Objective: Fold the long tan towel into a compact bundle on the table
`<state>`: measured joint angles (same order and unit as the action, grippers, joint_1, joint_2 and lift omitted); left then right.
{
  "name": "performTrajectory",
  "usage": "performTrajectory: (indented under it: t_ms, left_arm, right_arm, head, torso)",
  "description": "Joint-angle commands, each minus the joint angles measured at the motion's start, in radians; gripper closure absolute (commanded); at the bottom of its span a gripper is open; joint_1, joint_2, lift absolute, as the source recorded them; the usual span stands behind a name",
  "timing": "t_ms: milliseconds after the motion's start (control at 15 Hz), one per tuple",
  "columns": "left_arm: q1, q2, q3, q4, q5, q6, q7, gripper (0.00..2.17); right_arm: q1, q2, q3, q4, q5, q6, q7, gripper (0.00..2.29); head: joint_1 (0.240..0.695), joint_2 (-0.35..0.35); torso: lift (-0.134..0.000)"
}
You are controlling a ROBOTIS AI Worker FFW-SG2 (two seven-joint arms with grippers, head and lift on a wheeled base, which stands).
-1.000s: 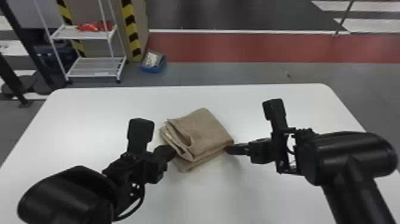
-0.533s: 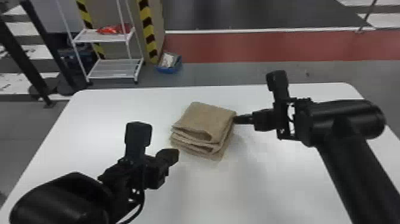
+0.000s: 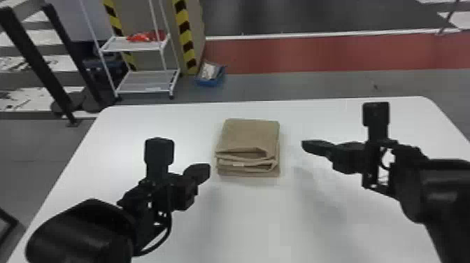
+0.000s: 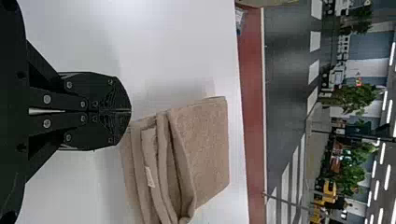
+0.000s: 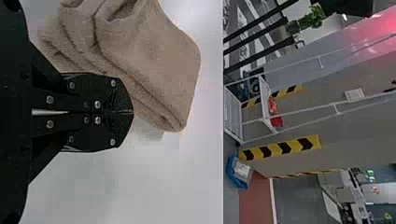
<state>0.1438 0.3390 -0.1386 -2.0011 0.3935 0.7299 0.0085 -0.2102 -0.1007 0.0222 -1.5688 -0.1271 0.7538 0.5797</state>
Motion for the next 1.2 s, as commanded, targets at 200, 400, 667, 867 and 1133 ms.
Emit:
performTrajectory:
  t_ms: [200,400,667,867,1133]
  left_arm:
    - [-0.036,0.003,-0.053,0.217,-0.019,-0.359,-0.056,2.14]
    - [-0.069,0.000,-0.093,0.328,-0.036,-0.482,-0.061,2.14]
    - [-0.099,-0.008,-0.133,0.400,-0.091,-0.550,-0.053,2.14]
    - [-0.087,-0.006,-0.139,0.389,-0.079,-0.540,-0.059,2.14]
    - [-0.053,-0.011,-0.167,0.318,-0.070,-0.479,-0.053,2.14]
  right_arm:
    - [0.368,-0.070,-0.263,-0.243,-0.111,-0.411,-0.004,1.40]
    - [0.479,-0.068,-0.384,-0.255,-0.244,-0.534,0.025,1.34]
    - [0.558,-0.065,-0.447,-0.315,-0.313,-0.583,0.058,1.34]
    - [0.552,-0.067,-0.452,-0.323,-0.321,-0.580,0.057,1.34]
    - [0.537,-0.067,-0.441,-0.309,-0.321,-0.577,0.057,1.34]
  head:
    - [0.695,-0.014]
    - [0.695,-0.102]
    - [0.695,-0.175]
    - [0.695,-0.190]
    - [0.695,-0.209]
  torso:
    - [-0.125]
    - [-0.125]
    - [-0.125]
    - [-0.125]
    - [-0.125]
